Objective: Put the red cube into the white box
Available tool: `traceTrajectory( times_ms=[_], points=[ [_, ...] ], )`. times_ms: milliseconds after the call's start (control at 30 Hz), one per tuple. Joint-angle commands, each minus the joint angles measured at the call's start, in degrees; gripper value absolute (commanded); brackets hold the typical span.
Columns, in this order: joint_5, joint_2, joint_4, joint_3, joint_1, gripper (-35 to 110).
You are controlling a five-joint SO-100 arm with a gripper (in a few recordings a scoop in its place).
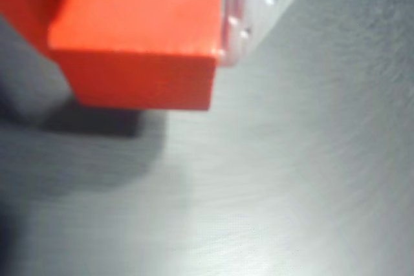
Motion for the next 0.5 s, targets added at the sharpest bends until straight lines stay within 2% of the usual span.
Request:
traceTrajectory(
  times_ms=[0, 200, 467],
  points=[
    [1.7, 15.0, 1.2, 7.6, 7.5, 0],
    [0.5, 32.5, 9.6, 19.2, 25.0, 0],
    [-2.5, 37.3, 23.5, 19.6, 47.5, 0]
  ],
)
